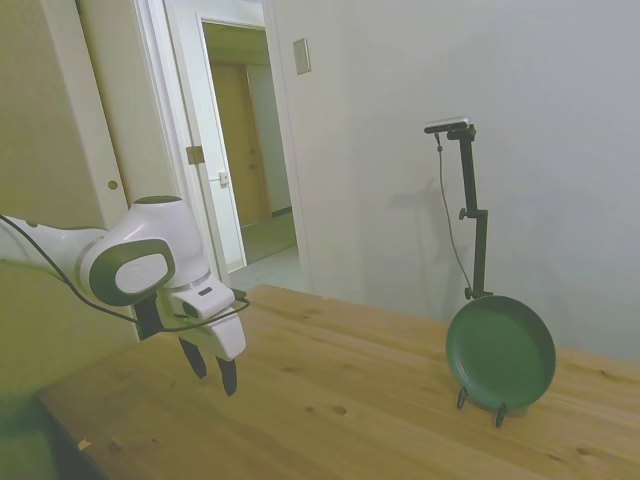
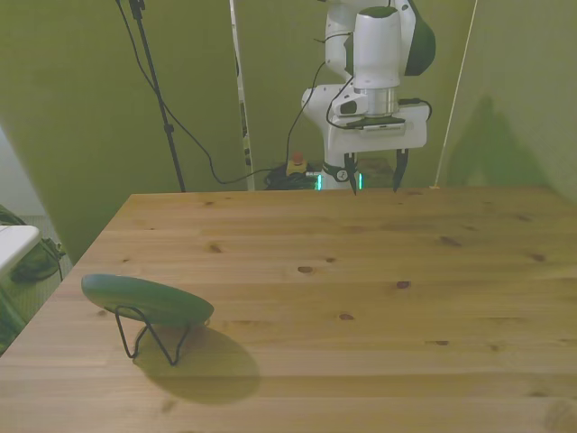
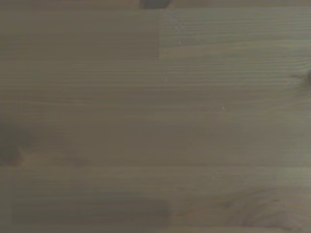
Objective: Unload the plate
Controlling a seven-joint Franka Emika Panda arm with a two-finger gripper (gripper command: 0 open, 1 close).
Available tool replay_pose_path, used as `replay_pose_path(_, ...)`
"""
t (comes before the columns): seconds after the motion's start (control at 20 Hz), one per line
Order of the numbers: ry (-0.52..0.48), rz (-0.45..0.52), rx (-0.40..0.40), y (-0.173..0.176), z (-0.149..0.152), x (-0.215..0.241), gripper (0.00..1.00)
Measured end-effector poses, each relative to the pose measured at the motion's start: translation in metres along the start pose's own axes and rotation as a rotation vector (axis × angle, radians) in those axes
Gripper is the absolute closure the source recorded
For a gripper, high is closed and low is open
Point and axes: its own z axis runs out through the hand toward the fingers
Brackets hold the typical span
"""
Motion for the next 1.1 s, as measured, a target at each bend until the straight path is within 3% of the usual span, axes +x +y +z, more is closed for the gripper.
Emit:
replay_pose_path(0.2, 0.057, 0.032, 0.002, 0.005, -0.009, 0.016, 0.0)
replay_pose_path(0.45, 0.249, 0.203, 0.062, 0.04, -0.068, 0.093, 0.0)
replay_pose_path(0.65, 0.348, 0.289, 0.133, 0.049, -0.102, 0.15, 0.0)
replay_pose_path(1.1, 0.444, 0.42, 0.165, 0.054, -0.122, 0.284, 0.0)
